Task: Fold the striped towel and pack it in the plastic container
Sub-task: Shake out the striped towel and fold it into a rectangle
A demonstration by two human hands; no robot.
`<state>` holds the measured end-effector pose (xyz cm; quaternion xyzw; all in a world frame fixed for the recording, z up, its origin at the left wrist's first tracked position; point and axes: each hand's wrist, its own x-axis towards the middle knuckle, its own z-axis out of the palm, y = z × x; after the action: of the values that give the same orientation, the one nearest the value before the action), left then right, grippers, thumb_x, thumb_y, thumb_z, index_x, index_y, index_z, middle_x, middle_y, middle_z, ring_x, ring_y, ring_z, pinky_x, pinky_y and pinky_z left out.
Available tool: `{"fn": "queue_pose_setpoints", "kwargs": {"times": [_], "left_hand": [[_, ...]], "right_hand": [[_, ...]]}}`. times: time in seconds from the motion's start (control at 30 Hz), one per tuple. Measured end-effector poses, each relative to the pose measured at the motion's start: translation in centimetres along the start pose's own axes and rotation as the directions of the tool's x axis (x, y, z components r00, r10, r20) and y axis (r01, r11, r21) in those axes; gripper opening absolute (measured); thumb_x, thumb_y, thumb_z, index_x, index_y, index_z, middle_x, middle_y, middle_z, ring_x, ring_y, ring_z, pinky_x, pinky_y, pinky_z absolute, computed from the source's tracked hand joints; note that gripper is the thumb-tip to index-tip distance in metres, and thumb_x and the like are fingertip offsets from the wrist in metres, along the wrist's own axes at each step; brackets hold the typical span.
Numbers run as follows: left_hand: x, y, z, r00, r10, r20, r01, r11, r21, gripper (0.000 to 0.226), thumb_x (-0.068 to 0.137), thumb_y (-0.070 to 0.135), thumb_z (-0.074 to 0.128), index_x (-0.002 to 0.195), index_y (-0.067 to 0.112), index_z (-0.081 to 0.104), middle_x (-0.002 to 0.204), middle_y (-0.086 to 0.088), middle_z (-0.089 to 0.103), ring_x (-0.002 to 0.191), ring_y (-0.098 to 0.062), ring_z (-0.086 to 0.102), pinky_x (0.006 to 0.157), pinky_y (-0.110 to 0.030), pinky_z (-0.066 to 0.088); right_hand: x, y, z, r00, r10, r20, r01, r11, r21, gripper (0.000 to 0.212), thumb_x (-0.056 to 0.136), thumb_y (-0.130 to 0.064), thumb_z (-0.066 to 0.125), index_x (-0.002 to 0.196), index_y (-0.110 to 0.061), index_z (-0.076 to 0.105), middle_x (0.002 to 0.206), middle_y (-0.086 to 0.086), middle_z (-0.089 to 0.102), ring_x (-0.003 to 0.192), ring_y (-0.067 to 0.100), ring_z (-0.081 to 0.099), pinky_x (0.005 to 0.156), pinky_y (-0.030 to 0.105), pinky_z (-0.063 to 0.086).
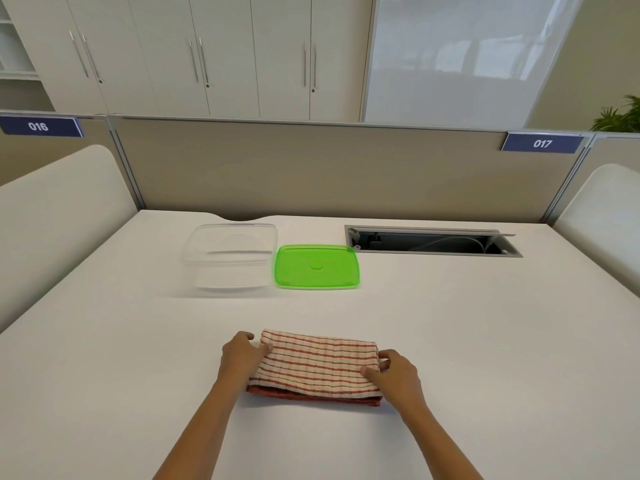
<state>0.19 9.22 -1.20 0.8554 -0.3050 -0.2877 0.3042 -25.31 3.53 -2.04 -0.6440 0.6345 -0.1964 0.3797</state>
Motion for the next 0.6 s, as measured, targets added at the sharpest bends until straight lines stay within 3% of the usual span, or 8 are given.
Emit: {"fn": "queue_pose_setpoints", "kwargs": {"times": [0.13, 0.3, 0.4, 0.47, 0.53, 0.6], "left_hand": [[-0.5, -0.1, 0.2, 1.000, 0.016, -0.013, -0.014, 0.990, 0.138, 0.055, 0.081, 0.031, 0.069, 0.123, -0.001, 0.052, 0.121, -0.017, 0.062, 0.113, -0.032, 0.058, 0.091, -0.035, 0.046], [0.1, 0.4, -0.2, 0.997, -0.017, 0.077, 0.006, 0.989, 0.146, 0.039, 0.078, 0.029, 0.071, 0.105, 0.002, 0.067, 0.108, -0.015, 0.070, 0.101, -0.029, 0.064, 0.083, -0.031, 0.048], [1.0, 0.5, -0.5, 0.984, -0.085, 0.159, 0.083, 0.996, 0.017, 0.041, 0.075, 0.021, 0.074, 0.106, -0.004, 0.066, 0.103, -0.017, 0.071, 0.088, -0.028, 0.064, 0.076, -0.033, 0.049], [1.2, 0.4, -0.7, 0.977, -0.083, 0.198, 0.111, 0.985, -0.134, 0.036, 0.074, 0.015, 0.075, 0.101, -0.006, 0.067, 0.092, -0.017, 0.070, 0.075, -0.026, 0.060, 0.071, -0.032, 0.046], [1.3, 0.1, -0.5, 0.987, -0.004, 0.162, 0.037, 0.978, -0.204, 0.031, 0.076, 0.018, 0.074, 0.100, 0.000, 0.068, 0.097, -0.014, 0.069, 0.087, -0.026, 0.061, 0.083, -0.034, 0.047], [1.1, 0.1, -0.2, 0.990, 0.102, 0.101, -0.081, 0.978, -0.190, 0.033, 0.080, 0.026, 0.070, 0.107, 0.010, 0.064, 0.110, -0.010, 0.064, 0.104, -0.027, 0.059, 0.095, -0.037, 0.046]], "right_hand": [[-0.2, -0.1, 0.2, 1.000, -0.011, -0.021, 0.010, 1.000, -0.030, 0.046, 0.080, -0.027, 0.070, 0.121, -0.013, 0.054, 0.115, 0.007, 0.065, 0.101, 0.021, 0.063, 0.084, 0.027, 0.049], [0.3, -0.3, 0.4, 0.998, 0.056, 0.023, -0.056, 0.998, 0.005, 0.044, 0.081, -0.023, 0.068, 0.121, -0.011, 0.054, 0.117, 0.006, 0.066, 0.103, 0.021, 0.063, 0.083, 0.026, 0.049], [0.9, -0.2, 0.4, 0.995, 0.076, 0.058, -0.079, 0.995, 0.054, 0.033, 0.080, -0.019, 0.066, 0.111, -0.011, 0.063, 0.108, 0.005, 0.069, 0.097, 0.019, 0.064, 0.088, 0.033, 0.054], [1.1, -0.1, 0.4, 0.997, 0.060, 0.050, -0.066, 0.989, 0.132, 0.027, 0.082, -0.018, 0.063, 0.109, -0.012, 0.063, 0.103, 0.002, 0.069, 0.090, 0.016, 0.064, 0.075, 0.028, 0.055], [1.2, -0.2, 0.2, 0.999, 0.035, 0.019, -0.038, 0.972, 0.231, 0.024, 0.085, -0.018, 0.060, 0.108, -0.014, 0.061, 0.104, 0.002, 0.066, 0.089, 0.015, 0.061, 0.067, 0.021, 0.049], [1.4, -0.4, 0.2, 1.000, 0.020, 0.005, -0.021, 0.941, 0.337, 0.020, 0.087, -0.018, 0.057, 0.107, -0.016, 0.056, 0.108, 0.002, 0.064, 0.094, 0.017, 0.060, 0.073, 0.024, 0.048]]}}
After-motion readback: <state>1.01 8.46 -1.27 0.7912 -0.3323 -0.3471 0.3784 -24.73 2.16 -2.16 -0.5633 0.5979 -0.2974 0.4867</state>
